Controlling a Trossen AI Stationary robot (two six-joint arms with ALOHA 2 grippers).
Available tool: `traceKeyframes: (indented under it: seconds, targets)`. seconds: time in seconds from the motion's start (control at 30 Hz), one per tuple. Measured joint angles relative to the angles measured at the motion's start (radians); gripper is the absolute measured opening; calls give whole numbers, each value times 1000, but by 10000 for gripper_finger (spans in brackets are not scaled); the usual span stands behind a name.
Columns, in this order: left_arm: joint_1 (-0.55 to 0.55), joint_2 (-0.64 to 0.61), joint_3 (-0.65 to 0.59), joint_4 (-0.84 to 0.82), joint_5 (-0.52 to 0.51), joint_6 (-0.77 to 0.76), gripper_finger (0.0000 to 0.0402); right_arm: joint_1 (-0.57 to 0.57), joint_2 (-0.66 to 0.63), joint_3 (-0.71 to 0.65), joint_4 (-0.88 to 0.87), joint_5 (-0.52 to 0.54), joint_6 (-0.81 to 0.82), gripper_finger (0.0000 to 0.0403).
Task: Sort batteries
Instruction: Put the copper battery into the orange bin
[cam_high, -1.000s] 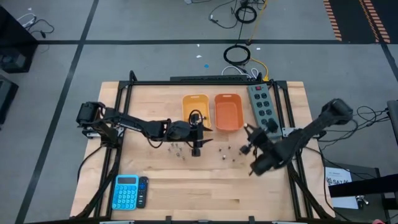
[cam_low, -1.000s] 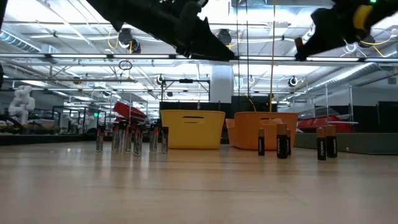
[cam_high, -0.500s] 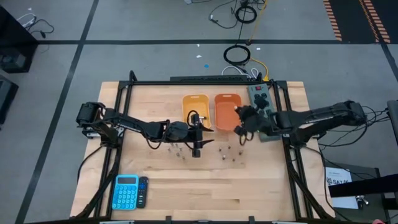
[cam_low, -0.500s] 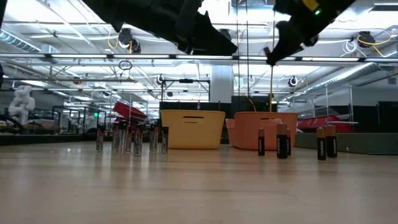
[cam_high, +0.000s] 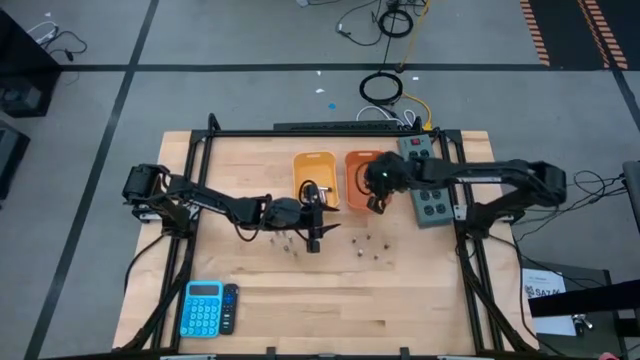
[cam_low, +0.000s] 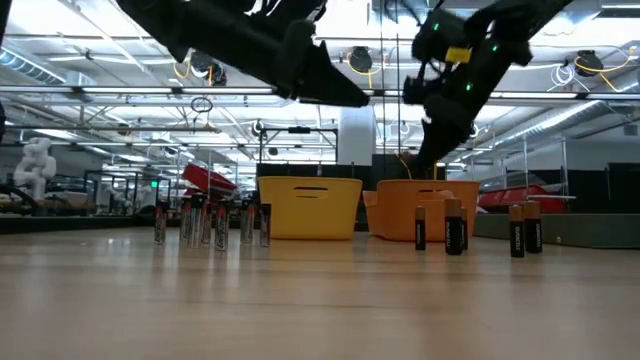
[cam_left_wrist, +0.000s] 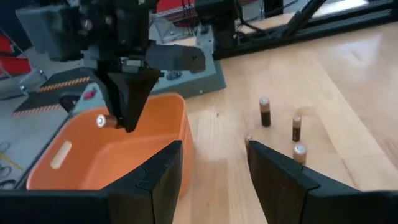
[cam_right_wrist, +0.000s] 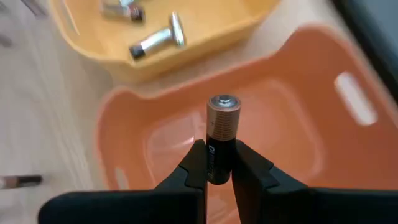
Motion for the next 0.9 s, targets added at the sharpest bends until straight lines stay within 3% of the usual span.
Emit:
traceKeyframes:
  seconds: [0.27,0.63,0.9]
  targets:
    - [-5,0,-41,-2,-37,-29,191,-61,99,0,-22,-41,-34,69]
    - [-11,0,-42,8,-48,-27,191,-74,95,28,-62,-58,-78,90]
    - [-11,0,-42,60,-48,45,191,58,-31,122,-93,24,-23,90]
